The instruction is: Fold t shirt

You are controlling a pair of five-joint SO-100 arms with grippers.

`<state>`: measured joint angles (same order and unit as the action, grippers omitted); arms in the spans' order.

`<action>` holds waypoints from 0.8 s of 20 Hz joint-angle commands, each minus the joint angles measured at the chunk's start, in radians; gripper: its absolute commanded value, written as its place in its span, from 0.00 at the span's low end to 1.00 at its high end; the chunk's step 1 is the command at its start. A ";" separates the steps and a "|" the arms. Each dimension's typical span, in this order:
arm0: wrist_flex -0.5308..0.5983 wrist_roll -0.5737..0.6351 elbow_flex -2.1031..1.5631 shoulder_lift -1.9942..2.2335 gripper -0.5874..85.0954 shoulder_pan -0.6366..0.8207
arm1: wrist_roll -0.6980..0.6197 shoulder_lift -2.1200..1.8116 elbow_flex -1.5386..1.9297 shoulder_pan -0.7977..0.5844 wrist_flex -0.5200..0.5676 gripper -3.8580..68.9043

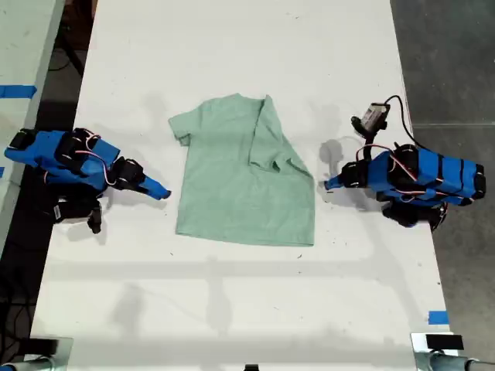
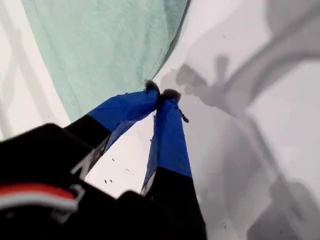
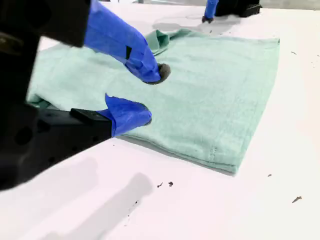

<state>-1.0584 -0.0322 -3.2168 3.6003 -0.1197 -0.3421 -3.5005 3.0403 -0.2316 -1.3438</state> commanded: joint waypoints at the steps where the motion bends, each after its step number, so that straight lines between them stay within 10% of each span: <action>1: 0.005 -0.011 -0.008 0.005 0.13 -0.011 | 0.015 -0.011 0.043 0.012 0.011 0.08; 16: 0.005 -0.011 -0.008 0.005 0.13 -0.011 | 0.025 -0.011 0.043 0.015 0.008 0.08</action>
<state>-1.0584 -0.0322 -3.2168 3.6003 -0.1197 -0.3267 -3.5005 3.0403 -0.2240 -1.3438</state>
